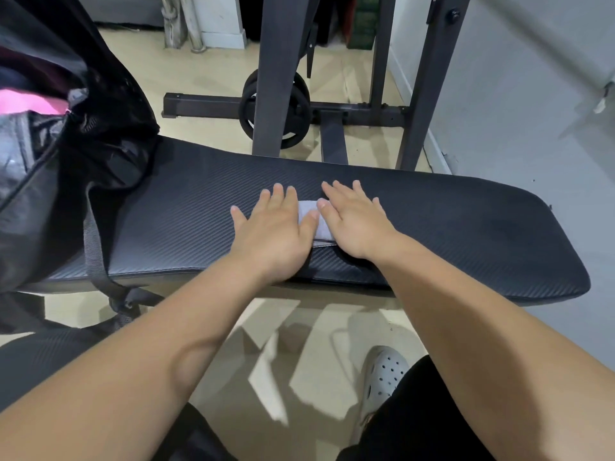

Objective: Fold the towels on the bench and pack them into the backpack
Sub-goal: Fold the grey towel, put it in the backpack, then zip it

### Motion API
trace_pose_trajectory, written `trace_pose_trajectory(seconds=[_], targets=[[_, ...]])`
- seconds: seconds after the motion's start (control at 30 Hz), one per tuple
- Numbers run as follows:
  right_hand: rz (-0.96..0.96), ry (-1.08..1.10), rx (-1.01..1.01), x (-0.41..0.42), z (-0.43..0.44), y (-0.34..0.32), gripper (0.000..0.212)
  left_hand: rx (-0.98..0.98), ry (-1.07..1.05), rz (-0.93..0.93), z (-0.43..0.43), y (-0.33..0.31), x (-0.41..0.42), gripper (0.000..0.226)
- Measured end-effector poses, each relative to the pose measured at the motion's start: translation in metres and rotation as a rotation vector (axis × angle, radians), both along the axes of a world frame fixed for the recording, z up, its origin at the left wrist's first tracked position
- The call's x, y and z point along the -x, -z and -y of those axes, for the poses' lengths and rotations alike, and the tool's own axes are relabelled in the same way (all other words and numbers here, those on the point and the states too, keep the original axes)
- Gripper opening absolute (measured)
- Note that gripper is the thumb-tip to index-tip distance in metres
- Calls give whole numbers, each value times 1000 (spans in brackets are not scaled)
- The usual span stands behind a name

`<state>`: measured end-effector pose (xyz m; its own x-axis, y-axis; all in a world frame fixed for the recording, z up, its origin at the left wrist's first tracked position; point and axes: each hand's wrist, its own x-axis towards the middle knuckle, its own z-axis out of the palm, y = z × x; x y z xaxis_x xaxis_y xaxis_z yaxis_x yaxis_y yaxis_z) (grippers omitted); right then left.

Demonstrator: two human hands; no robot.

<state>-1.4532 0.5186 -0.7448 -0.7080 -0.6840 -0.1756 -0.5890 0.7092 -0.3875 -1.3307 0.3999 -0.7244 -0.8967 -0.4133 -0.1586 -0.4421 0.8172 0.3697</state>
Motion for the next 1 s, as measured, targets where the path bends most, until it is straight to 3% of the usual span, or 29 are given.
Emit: trace_pose_trajectory(seconds=[0.17, 0.43, 0.63, 0.77, 1.0], targets=[[46, -2, -36, 4, -3, -5, 60, 72, -37, 27, 10, 2, 35, 66], [-156, 3, -34, 7, -2, 14, 62, 216, -60, -29, 1, 34, 29, 70], [-116, -30, 136, 17, -2, 27, 72, 171, -21, -80, 10, 43, 36, 70], [-97, -48, 147, 21, -2, 25, 78, 165, -2, -80, 13, 42, 39, 69], [-50, -37, 81, 12, -3, 15, 58, 131, 11, -39, 12, 34, 32, 68]])
